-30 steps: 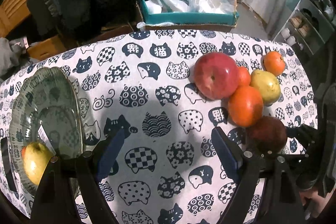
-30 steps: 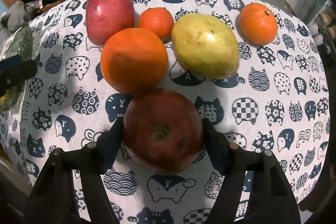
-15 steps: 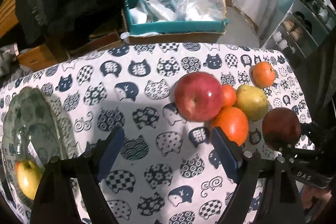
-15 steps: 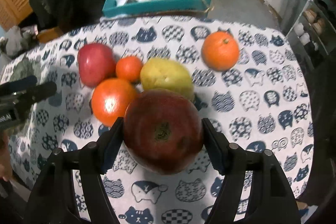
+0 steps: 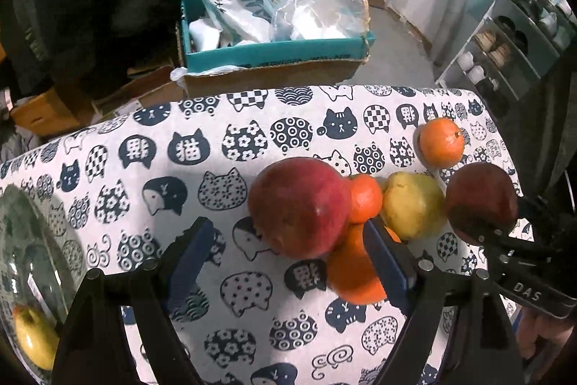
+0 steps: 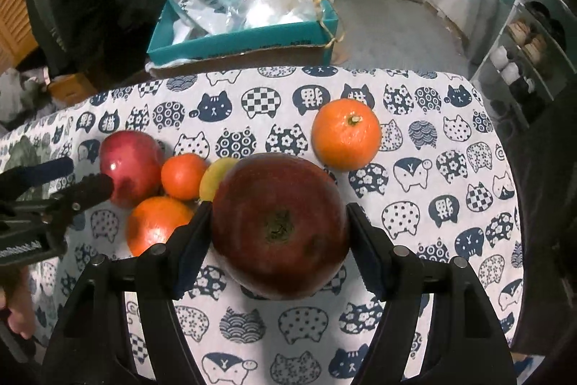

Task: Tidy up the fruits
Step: 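Lift the red apple with the right tool while the left tool lifts its apple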

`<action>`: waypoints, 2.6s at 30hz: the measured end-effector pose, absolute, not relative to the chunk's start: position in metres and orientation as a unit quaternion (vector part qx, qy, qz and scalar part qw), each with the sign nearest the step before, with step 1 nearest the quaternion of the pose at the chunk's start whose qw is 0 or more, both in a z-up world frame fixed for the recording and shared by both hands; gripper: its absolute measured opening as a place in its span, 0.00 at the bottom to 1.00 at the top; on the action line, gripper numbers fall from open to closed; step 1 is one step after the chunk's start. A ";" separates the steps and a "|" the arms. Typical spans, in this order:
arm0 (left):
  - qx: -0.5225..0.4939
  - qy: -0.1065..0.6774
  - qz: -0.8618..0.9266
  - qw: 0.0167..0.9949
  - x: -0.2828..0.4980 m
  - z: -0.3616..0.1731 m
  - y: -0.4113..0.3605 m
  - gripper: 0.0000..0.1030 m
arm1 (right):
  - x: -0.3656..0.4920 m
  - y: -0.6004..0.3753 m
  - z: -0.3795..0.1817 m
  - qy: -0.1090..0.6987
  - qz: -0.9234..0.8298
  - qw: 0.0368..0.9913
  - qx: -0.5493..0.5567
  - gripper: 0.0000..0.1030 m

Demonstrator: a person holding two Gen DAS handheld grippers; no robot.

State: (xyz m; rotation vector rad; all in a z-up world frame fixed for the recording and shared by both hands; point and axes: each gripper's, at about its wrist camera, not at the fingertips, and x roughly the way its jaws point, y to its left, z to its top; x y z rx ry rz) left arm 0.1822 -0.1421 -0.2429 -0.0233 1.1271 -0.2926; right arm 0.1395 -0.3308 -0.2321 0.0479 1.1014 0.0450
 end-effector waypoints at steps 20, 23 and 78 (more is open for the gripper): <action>-0.026 0.561 -0.156 0.812 0.206 -0.280 -0.160 0.82 | 0.149 -0.341 -0.237 0.524 0.011 0.851 0.041 0.70; -0.028 0.560 -0.150 0.814 0.207 -0.279 -0.158 0.75 | 0.149 -0.342 -0.237 0.524 0.011 0.850 0.041 0.70; -0.014 0.438 -0.091 0.894 0.124 -0.143 -0.063 0.74 | 0.121 -0.269 -0.135 0.429 0.069 0.901 0.014 0.70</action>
